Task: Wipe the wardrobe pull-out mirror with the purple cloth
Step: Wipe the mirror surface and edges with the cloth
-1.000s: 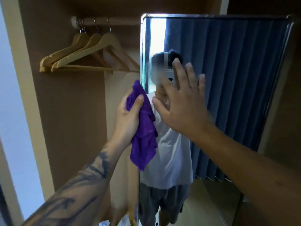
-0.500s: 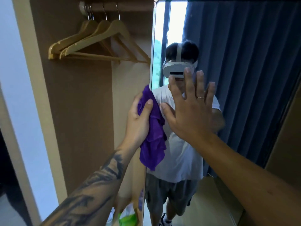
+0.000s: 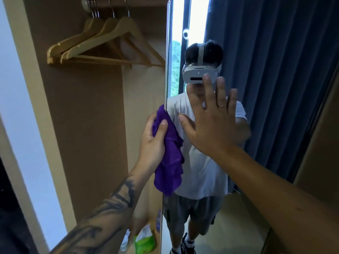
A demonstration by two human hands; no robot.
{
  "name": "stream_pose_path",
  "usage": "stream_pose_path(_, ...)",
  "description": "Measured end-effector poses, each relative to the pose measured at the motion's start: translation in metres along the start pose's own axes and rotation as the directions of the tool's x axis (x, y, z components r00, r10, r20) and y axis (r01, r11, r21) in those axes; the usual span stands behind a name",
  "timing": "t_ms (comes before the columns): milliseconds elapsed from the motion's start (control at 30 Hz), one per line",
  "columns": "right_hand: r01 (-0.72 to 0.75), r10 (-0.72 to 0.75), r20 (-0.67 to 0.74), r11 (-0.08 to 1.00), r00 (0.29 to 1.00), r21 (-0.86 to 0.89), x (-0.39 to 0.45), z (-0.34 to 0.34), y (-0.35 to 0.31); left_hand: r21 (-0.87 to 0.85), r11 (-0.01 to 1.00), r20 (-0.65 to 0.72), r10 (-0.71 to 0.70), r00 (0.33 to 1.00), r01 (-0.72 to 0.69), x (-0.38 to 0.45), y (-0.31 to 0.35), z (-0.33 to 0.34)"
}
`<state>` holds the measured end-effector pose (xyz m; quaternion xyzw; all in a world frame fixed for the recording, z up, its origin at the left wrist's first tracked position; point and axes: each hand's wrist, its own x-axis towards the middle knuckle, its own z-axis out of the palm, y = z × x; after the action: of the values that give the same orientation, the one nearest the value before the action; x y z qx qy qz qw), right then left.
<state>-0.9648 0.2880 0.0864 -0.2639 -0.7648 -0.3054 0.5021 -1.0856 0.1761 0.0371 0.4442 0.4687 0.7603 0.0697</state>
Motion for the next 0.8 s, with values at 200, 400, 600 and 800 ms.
stream_pose_path(200,0.005,-0.005,-0.012,1.000,1.000,0.003,-0.001,0.002,-0.001,0.023,0.996,-0.023,0.092,0.995,-0.092,0.035,0.041,0.007)
stream_pose_path(400,0.007,-0.007,-0.008,1.000,1.000,0.009,-0.002,0.002,0.000,0.010,1.000,-0.029,0.012,0.999,-0.012,-0.002,0.001,0.005)
stream_pose_path(600,0.011,-0.011,0.034,1.000,0.999,-0.005,-0.004,-0.001,0.001,0.006,0.999,-0.022,0.048,0.999,-0.048,0.024,0.036,0.008)
stream_pose_path(800,0.002,-0.002,0.016,1.000,1.000,0.009,-0.006,0.001,0.000,-0.015,0.999,-0.042,0.052,0.998,-0.052,0.012,0.019,0.009)
